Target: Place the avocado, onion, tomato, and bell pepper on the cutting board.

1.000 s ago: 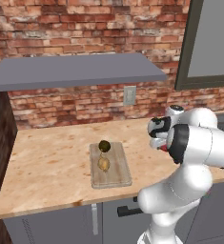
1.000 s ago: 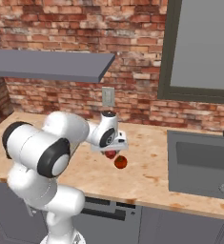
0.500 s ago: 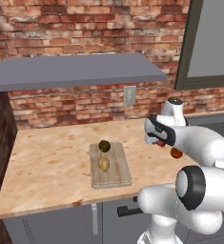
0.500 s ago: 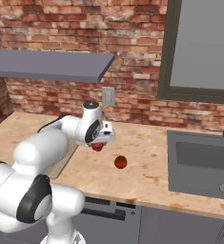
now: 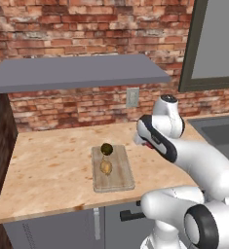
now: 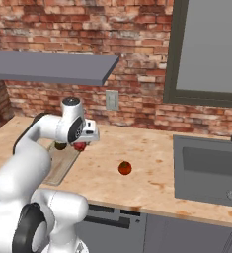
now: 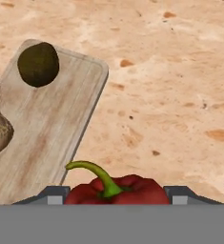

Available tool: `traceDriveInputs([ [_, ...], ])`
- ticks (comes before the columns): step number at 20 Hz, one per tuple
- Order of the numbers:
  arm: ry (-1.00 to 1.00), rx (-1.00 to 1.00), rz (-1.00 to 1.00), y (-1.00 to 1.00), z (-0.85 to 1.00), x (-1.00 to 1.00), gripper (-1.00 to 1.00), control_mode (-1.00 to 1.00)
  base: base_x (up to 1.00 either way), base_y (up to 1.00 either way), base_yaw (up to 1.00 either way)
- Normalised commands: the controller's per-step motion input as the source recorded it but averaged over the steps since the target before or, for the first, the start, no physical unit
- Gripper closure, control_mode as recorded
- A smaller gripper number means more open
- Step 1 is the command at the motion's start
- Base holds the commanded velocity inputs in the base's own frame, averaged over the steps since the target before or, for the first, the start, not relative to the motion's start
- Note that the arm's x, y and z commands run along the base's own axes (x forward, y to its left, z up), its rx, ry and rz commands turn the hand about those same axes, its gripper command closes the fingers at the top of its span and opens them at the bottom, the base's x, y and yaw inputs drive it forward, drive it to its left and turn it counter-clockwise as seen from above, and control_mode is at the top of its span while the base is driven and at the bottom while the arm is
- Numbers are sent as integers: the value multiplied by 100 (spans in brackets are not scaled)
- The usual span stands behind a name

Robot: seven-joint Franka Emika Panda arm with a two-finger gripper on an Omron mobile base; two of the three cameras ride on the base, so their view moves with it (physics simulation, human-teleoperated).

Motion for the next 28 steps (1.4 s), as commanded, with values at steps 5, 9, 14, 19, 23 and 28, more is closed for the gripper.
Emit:
traceDriveInputs([
  [5, 0, 13, 0, 42, 31, -16, 100, -100, 0, 0, 0],
  [9, 0, 7, 0, 29, 0, 0, 100, -100, 0, 0, 0],
  [14, 0, 0, 0, 38, -22, 0, 100, -100, 0, 0, 0],
  [19, 0, 0, 0, 22, -27, 0, 100, -100, 0, 0, 0],
  [23, 1, 0, 0, 4, -18, 0, 100, -100, 0, 0, 0],
  [28, 4, 0, 0, 0, -3, 1, 100, -100, 0, 0, 0],
])
